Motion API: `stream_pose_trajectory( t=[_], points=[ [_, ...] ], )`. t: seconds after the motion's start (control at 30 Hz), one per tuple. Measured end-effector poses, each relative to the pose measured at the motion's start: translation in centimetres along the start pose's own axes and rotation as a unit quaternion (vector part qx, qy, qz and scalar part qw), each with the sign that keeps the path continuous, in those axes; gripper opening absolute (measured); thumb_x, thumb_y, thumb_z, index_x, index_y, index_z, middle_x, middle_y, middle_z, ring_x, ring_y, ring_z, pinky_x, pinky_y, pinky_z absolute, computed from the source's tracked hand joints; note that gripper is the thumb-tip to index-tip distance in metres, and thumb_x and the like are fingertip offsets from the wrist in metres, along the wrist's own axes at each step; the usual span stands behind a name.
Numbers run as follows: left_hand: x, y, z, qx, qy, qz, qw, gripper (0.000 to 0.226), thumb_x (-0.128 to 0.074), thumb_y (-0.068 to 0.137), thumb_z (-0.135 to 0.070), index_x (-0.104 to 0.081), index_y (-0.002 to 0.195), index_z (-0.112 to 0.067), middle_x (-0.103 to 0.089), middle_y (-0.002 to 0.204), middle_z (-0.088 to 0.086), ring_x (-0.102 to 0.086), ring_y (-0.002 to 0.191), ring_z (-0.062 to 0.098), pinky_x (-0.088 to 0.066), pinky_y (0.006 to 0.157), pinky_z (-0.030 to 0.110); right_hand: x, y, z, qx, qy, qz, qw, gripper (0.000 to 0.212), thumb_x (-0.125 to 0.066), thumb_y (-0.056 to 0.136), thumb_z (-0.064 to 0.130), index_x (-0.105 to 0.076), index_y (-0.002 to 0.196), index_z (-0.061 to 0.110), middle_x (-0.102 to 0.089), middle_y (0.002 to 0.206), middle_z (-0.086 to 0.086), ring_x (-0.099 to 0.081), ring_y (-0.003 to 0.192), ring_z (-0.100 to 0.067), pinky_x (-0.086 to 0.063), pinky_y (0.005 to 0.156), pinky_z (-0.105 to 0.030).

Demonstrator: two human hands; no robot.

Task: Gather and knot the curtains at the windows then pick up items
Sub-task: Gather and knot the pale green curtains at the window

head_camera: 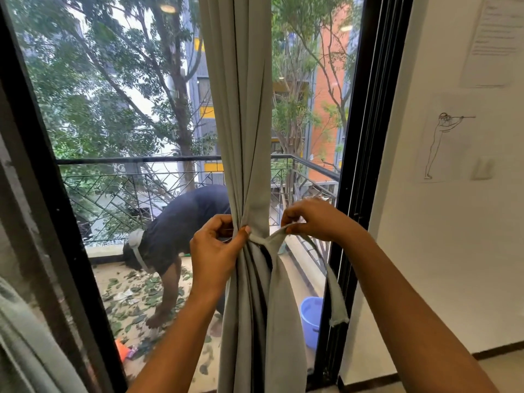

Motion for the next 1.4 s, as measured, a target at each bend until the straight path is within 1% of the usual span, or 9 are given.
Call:
stream_pose_trajectory(
  t=[0.23,0.37,0.47,0.63,0.83,1.07,1.2,1.3,1.4],
  points=[
    [-0.7,0.2,0.7,0.023,-0.021,0.014,0.999,0.014,-0.079,0.076,-0.017,-0.071,0.087,-0.020,-0.073,0.078,-0.007,-0.069,0.075,0.010,-0.056,0.071,0.029,-1.4,1.7,1.2,-0.101,0.119,-0.166,0.974,0.012,-0.068,0.078,0.014,-0.071,0.089,0.012,-0.068,0.081,-0.003,-0.057,0.072,-0.012,-0.044,0.066,-0.026],
    [-0.4,0.0,0.5,0.020,-0.038,0.024,0.999,0.014,-0.077,0.077,-0.011,-0.071,0.087,-0.019,-0.074,0.079,-0.008,-0.069,0.073,0.008,-0.054,0.067,0.021,-5.3,1.2,1.3,-0.136,0.551,-0.078,0.820,0.020,-0.051,0.092,0.003,-0.059,0.111,0.002,-0.067,0.082,-0.011,-0.063,0.072,-0.016,-0.054,0.071,-0.025],
    [-0.2,0.2,0.2,0.023,-0.024,0.043,0.998,0.014,-0.077,0.078,-0.013,-0.072,0.090,-0.016,-0.074,0.081,-0.003,-0.071,0.076,0.010,-0.056,0.070,0.023,-6.6,0.5,2.0,-0.057,0.624,0.008,0.779,0.035,-0.050,0.091,0.015,-0.053,0.126,0.011,-0.065,0.116,-0.008,-0.061,0.104,-0.019,-0.049,0.092,-0.033],
    [-0.5,2.0,-0.7,0.028,0.064,0.105,0.992,0.012,-0.079,0.076,-0.016,-0.072,0.086,-0.016,-0.074,0.078,-0.002,-0.070,0.075,0.006,-0.055,0.072,0.024,-6.8,0.2,3.5,0.016,0.545,0.073,0.835,0.078,-0.072,0.074,0.011,-0.035,0.141,0.018,-0.051,0.137,0.004,-0.047,0.127,-0.009,-0.041,0.103,-0.027],
    [-1.6,4.6,-1.9,0.017,0.222,0.222,0.949,0.018,-0.082,0.072,-0.028,-0.075,0.087,-0.020,-0.074,0.075,-0.006,-0.070,0.070,0.002,-0.057,0.074,0.024,-6.1,1.3,3.5,-0.028,0.503,-0.094,0.859,0.050,-0.076,0.068,0.004,-0.064,0.104,0.037,-0.069,0.108,-0.003,-0.065,0.101,-0.021,-0.052,0.092,-0.046],
    [0.9,3.7,1.4,0.039,0.020,0.145,0.989,0.034,-0.075,0.077,-0.017,-0.067,0.110,-0.014,-0.071,0.097,-0.007,-0.067,0.089,-0.004,-0.051,0.074,0.009,-6.6,1.2,2.3,-0.091,0.490,-0.117,0.859,0.048,-0.083,0.063,0.022,-0.061,0.106,0.021,-0.070,0.099,-0.004,-0.067,0.093,-0.023,-0.052,0.089,-0.049],
    [-0.3,1.0,7.1,0.132,0.067,0.317,0.937,0.051,-0.078,0.075,-0.029,-0.060,0.122,-0.029,-0.070,0.111,-0.003,-0.064,0.108,0.011,-0.052,0.094,0.028,-6.4,1.0,2.0,-0.093,0.494,-0.095,0.859,0.053,-0.082,0.062,0.026,-0.059,0.109,0.019,-0.068,0.103,-0.005,-0.065,0.096,-0.023,-0.053,0.090,-0.046],
    [-0.8,0.4,7.6,0.156,0.025,0.378,0.912,0.037,-0.075,0.076,-0.041,-0.067,0.109,-0.025,-0.071,0.106,0.001,-0.065,0.102,0.013,-0.048,0.098,0.039,-6.3,1.0,2.3,-0.080,0.502,-0.062,0.859,0.044,-0.081,0.068,0.018,-0.060,0.106,0.019,-0.068,0.101,-0.005,-0.066,0.096,-0.023,-0.053,0.090,-0.044],
    [0.2,1.5,5.7,0.126,0.020,0.352,0.927,0.043,-0.075,0.061,-0.061,-0.069,0.077,-0.022,-0.061,0.071,-0.007,-0.056,0.071,0.006,-0.043,0.071,0.026,-6.0,0.7,2.2,-0.071,0.514,-0.060,0.853,0.038,-0.079,0.070,0.006,-0.061,0.099,0.022,-0.070,0.094,-0.003,-0.067,0.087,-0.019,-0.054,0.086,-0.040]
  ],
)
Point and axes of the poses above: each hand's wrist, its own y-axis towards the middle knuckle, its own x-axis out of the back of the hand, z = x × y, the point moved 6 cm from there along y, towards the middle knuckle
